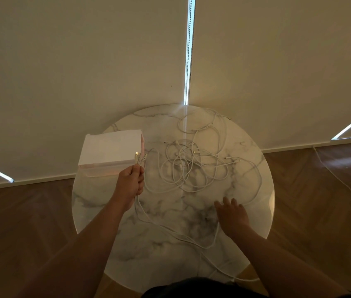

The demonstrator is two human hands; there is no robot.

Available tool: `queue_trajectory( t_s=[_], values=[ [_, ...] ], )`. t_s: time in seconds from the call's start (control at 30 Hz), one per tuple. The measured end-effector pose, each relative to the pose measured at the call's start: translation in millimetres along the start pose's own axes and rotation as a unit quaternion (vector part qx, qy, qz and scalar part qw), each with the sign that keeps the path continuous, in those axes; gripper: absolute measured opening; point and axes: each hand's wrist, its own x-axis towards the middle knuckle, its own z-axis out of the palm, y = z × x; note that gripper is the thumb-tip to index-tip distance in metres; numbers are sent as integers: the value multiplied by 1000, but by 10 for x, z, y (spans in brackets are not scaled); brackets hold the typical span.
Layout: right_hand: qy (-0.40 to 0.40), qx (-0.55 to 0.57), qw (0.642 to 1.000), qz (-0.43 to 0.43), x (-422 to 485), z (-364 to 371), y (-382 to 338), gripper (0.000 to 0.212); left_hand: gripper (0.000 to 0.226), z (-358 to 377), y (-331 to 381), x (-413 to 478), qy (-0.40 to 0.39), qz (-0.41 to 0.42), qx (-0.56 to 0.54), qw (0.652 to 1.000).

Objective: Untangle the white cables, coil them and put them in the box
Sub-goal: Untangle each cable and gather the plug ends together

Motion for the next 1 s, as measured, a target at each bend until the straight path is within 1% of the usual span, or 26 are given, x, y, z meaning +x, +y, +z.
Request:
queue_trajectory(
  t_s=[0.07, 0.17, 0.23, 0.3, 0.37, 0.43, 0.5, 0.53, 0.57, 0.6, 0.63, 0.67, 0.7, 0.77, 0.8, 0.83, 0.9, 0.93, 0.97, 1.0],
  values=[
    [-30, 7, 999, -33, 20, 71, 44, 50, 35, -6, 9, -11, 1, 1, -1, 1000],
    [-88, 58, 994, -36, 19, 99, 92, 48, 35, 0, 6, -11, 2, 1, 0, 1000],
    [-93, 48, 994, -38, 4, 89, 91, 38, 35, -3, -9, -11, 1, -1, 3, 1000],
    [-73, 31, 996, -40, -12, 106, 96, 28, 35, -4, -21, -10, 3, -2, 6, 1000],
    [-83, 28, 995, -38, -14, 127, 115, 27, 34, -5, -32, -12, 4, -3, 8, 1000],
    [-130, 43, 990, -30, -10, 98, 111, 34, 34, 1, -40, -11, 4, -3, 9, 1000],
    [-212, 91, 973, -18, 2, 19, 63, 48, 34, 3, -36, -1, 5, -2, 9, 1000],
    [-268, 128, 955, -8, 5, -43, 29, 53, 34, 2, -35, 2, 5, -2, 9, 1000],
    [-321, 167, 932, 0, 8, -98, -3, 52, 34, 4, -35, 3, 5, -3, 10, 1000],
    [-359, 205, 911, 2, 17, -133, -35, 45, 34, 4, -36, 1, 5, -4, 10, 1000],
    [-370, 235, 899, 2, 27, -148, -54, 39, 34, 7, -37, 2, 6, -4, 11, 1000],
    [-356, 258, 898, 7, 43, -157, -67, 36, 34, 6, -37, 1, 6, -4, 13, 1000],
    [-310, 258, 915, 12, 71, -155, -66, 33, 34, 7, -35, -1, 6, -4, 15, 1000],
    [-151, 182, 972, 9, 140, -116, 9, 29, 34, 12, -29, -3, 4, -4, 19, 1000],
    [-78, 152, 985, 18, 152, -94, 70, 28, 34, 12, -27, -3, 4, -4, 20, 1000],
    [-26, 134, 990, 34, 146, -69, 137, 27, 34, 11, -25, -5, 4, -4, 21, 1000],
    [15, 103, 989, 103, 126, 8, 271, 26, 33, 11, -17, -8, 4, -3, 21, 1000],
    [10, 101, 983, 153, 118, 56, 317, 27, 33, 13, -15, -9, 3, -3, 21, 1000],
    [-13, 120, 970, 209, 120, 113, 359, 29, 33, 20, -13, -10, 2, -4, 21, 1000],
    [-39, 155, 949, 271, 114, 159, 401, 32, 34, 25, -13, -10, 3, -5, 20, 1000]
  ],
)
